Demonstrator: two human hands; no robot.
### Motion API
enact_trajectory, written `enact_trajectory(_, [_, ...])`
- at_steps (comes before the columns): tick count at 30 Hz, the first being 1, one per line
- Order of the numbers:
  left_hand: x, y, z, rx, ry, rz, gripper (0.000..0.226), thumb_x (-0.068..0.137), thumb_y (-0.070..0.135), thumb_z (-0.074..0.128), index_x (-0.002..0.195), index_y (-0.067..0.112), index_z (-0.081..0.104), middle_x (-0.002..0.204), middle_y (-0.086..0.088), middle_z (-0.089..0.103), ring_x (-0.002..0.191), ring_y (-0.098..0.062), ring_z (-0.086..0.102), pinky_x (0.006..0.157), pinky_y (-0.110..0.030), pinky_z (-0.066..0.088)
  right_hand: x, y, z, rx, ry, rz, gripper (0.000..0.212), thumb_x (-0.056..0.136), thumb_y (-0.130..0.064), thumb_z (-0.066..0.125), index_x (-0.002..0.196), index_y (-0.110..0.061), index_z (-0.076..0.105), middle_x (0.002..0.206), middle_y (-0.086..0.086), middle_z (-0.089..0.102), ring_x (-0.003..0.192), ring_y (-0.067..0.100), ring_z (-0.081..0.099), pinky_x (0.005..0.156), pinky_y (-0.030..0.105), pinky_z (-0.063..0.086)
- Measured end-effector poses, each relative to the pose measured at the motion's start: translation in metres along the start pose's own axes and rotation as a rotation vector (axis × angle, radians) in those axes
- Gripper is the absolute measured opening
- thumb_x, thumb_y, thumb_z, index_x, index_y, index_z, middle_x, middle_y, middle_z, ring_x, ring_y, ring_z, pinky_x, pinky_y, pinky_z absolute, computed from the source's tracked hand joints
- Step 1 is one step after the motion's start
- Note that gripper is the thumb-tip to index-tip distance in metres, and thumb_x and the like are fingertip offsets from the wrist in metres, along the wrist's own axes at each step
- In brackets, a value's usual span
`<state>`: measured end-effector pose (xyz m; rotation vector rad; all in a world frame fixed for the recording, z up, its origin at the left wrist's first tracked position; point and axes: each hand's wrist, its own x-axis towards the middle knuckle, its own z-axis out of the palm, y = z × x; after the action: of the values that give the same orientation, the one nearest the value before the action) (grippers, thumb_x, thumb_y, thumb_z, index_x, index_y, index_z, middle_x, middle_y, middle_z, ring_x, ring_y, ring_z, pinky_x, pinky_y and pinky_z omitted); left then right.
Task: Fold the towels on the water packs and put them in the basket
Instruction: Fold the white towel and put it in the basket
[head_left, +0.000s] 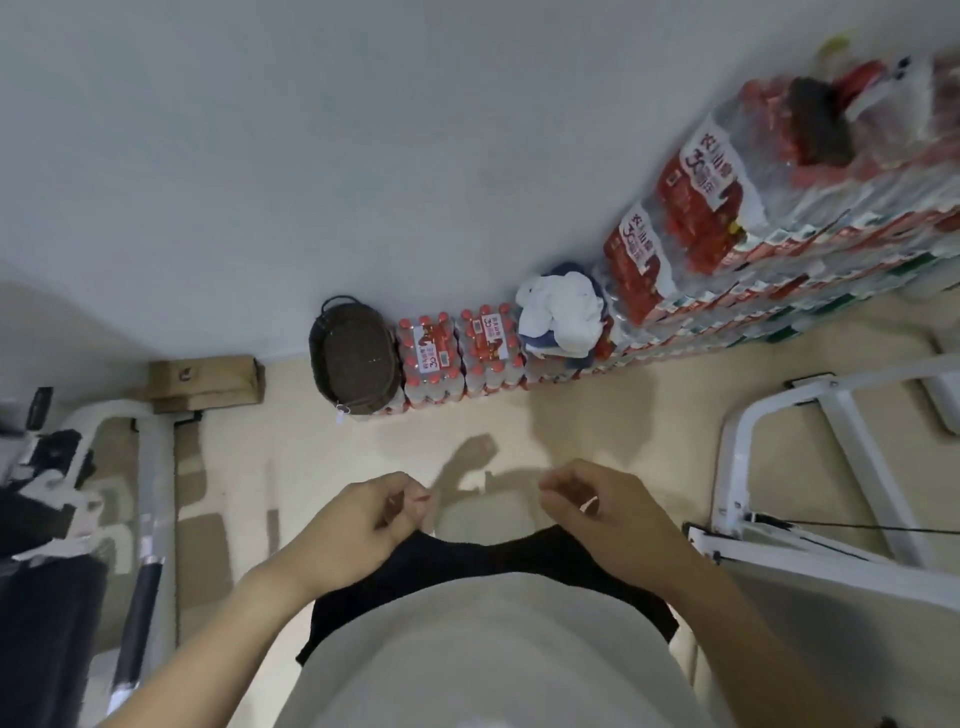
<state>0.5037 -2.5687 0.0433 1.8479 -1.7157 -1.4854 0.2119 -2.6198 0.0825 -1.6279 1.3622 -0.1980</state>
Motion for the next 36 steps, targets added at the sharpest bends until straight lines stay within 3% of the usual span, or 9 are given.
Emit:
enact_trajectory(7, [0.138, 0.039, -0.066, 0.129, -0.011, 0.1, 0.016, 0.098, 0.035, 0.052, 0.1, 0.025, 0.064, 0.094, 0.011, 0.068, 0.078, -0.007, 0.062, 0.074, -0.023, 0.051, 0.119, 0.004, -0.057, -0.129, -0.072, 0.039, 0.01, 0.093, -0.037, 0.061, 0.1, -0.031, 0.065, 0.088, -0.022, 0.062, 0.085, -0.009, 0.058, 0.07, 0.005, 0.042])
enact_trajectory(10, [0.202, 0.067, -0.056, 0.203, -0.012, 0.152, 0.017, 0.098, 0.038, 0.05, 0.107, 0.028, 0.061, 0.096, 0.015, 0.065, 0.082, -0.003, 0.061, 0.072, -0.02, 0.048, 0.181, 0.021, -0.098, -0.22, -0.107, -0.016, 0.005, 0.093, -0.029, 0.059, 0.092, -0.026, 0.063, 0.084, -0.014, 0.064, 0.079, 0.0, 0.06, 0.068, 0.014, 0.045])
enact_trajectory(14, [0.293, 0.088, -0.024, 0.123, -0.004, 0.133, 0.013, 0.097, 0.038, 0.051, 0.103, 0.031, 0.061, 0.092, 0.016, 0.065, 0.08, 0.0, 0.059, 0.067, -0.009, 0.042, 0.27, 0.061, -0.146, -0.158, -0.116, -0.101, 0.006, 0.093, -0.026, 0.062, 0.088, -0.028, 0.062, 0.074, -0.018, 0.062, 0.076, -0.009, 0.057, 0.065, 0.005, 0.04])
enact_trajectory(18, [0.398, 0.062, 0.017, 0.027, -0.033, 0.06, 0.011, 0.097, 0.033, 0.053, 0.1, 0.027, 0.061, 0.09, 0.013, 0.064, 0.078, -0.005, 0.059, 0.069, -0.02, 0.044, 0.373, 0.148, -0.154, -0.301, -0.16, 0.028, 0.009, 0.092, -0.028, 0.061, 0.09, -0.02, 0.063, 0.082, -0.008, 0.065, 0.077, 0.001, 0.058, 0.068, 0.021, 0.042])
enact_trajectory(22, [0.51, 0.001, 0.065, -0.015, -0.048, -0.018, 0.018, 0.097, 0.023, 0.052, 0.109, 0.016, 0.064, 0.099, -0.001, 0.069, 0.089, -0.02, 0.064, 0.083, -0.035, 0.053, 0.471, 0.252, -0.132, -0.38, -0.057, 0.252, 0.022, 0.093, -0.028, 0.06, 0.109, -0.012, 0.061, 0.111, 0.008, 0.066, 0.102, 0.025, 0.061, 0.088, 0.033, 0.047])
enact_trajectory(26, [0.609, -0.057, 0.118, -0.152, 0.028, -0.017, 0.015, 0.098, 0.023, 0.05, 0.107, 0.019, 0.06, 0.092, 0.002, 0.064, 0.079, -0.019, 0.063, 0.074, -0.032, 0.053, 0.542, 0.342, -0.092, -0.4, 0.014, 0.281, 0.072, 0.088, -0.05, 0.064, 0.148, -0.029, 0.031, 0.151, 0.012, 0.033, 0.133, 0.031, 0.041, 0.108, 0.042, 0.04])
enact_trajectory(29, [0.67, -0.098, 0.155, -0.159, 0.156, 0.039, 0.036, 0.102, 0.036, 0.044, 0.135, 0.024, 0.05, 0.132, -0.002, 0.052, 0.105, -0.02, 0.06, 0.092, -0.031, 0.047, 0.578, 0.396, -0.057, -0.503, -0.007, 0.257, 0.091, 0.083, -0.065, 0.059, 0.154, -0.037, 0.009, 0.162, 0.008, 0.009, 0.145, 0.032, 0.022, 0.114, 0.04, 0.028])
enact_trajectory(32, [0.707, -0.129, 0.183, -0.155, 0.188, 0.123, 0.05, 0.102, 0.039, 0.044, 0.15, 0.026, 0.035, 0.154, -0.002, 0.033, 0.139, -0.022, 0.036, 0.114, -0.031, 0.028, 0.6, 0.425, -0.036, -0.491, 0.04, 0.235, 0.077, 0.085, -0.05, 0.067, 0.149, -0.035, 0.028, 0.153, 0.014, 0.019, 0.135, 0.034, 0.034, 0.106, 0.036, 0.037])
enact_trajectory(36, [0.721, -0.139, 0.212, -0.399, 0.18, 0.284, 0.048, 0.101, 0.039, 0.047, 0.146, 0.037, 0.03, 0.153, 0.005, 0.036, 0.136, -0.013, 0.04, 0.114, -0.036, 0.036, 0.613, 0.418, -0.041, -0.489, 0.27, 0.231, 0.043, 0.087, -0.027, 0.069, 0.129, -0.029, 0.058, 0.131, 0.016, 0.046, 0.113, 0.035, 0.053, 0.093, 0.033, 0.044])
